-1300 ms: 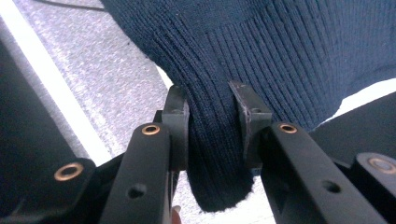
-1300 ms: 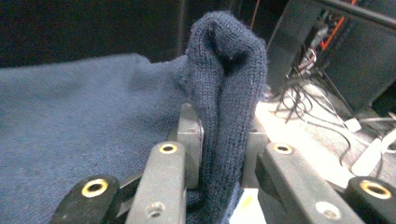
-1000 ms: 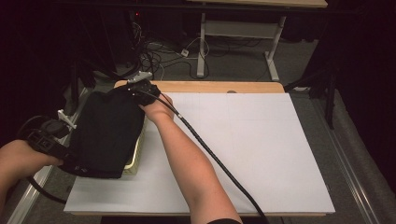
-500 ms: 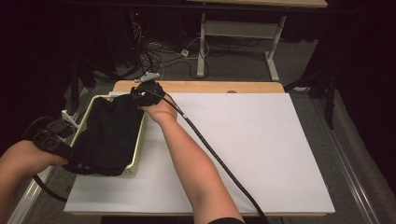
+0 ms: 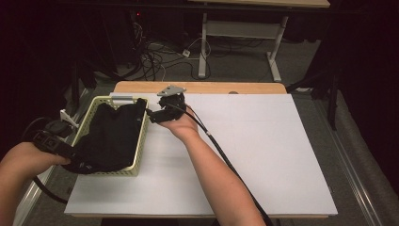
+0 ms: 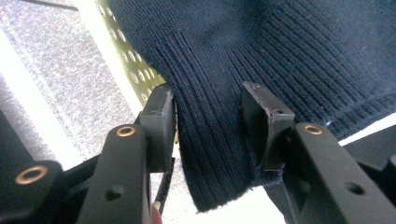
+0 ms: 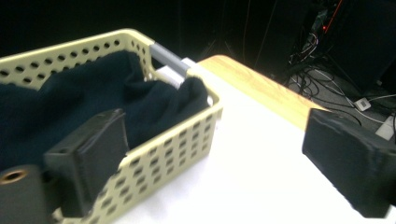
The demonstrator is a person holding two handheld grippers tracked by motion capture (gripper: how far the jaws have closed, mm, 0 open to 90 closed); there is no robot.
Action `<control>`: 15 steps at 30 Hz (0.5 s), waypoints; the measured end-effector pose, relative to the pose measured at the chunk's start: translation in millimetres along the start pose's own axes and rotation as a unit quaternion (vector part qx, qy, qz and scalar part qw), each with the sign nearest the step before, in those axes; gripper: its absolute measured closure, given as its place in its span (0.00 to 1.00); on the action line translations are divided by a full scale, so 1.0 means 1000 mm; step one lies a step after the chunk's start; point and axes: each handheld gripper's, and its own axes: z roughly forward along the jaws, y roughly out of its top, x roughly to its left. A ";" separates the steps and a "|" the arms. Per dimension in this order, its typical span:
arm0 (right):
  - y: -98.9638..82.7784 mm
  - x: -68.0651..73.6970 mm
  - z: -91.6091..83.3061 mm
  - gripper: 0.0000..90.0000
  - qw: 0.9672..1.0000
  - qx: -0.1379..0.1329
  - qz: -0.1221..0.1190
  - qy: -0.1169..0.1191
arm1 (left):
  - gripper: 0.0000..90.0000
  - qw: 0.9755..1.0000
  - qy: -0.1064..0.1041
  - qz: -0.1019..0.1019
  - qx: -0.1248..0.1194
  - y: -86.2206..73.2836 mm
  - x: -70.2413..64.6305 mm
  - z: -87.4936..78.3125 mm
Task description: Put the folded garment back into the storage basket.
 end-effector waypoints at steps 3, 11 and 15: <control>-0.011 0.002 -0.014 0.00 1.000 -0.003 -0.001 -0.005 | 0.54 1.000 0.003 -0.004 -0.002 0.003 -0.002 -0.001; -0.037 0.007 -0.048 0.00 1.000 -0.011 -0.008 -0.011 | 0.46 1.000 0.010 -0.008 -0.006 0.013 -0.006 -0.002; -0.046 0.007 -0.064 0.00 1.000 -0.018 -0.011 -0.010 | 0.44 1.000 0.018 -0.006 -0.020 0.018 -0.010 -0.011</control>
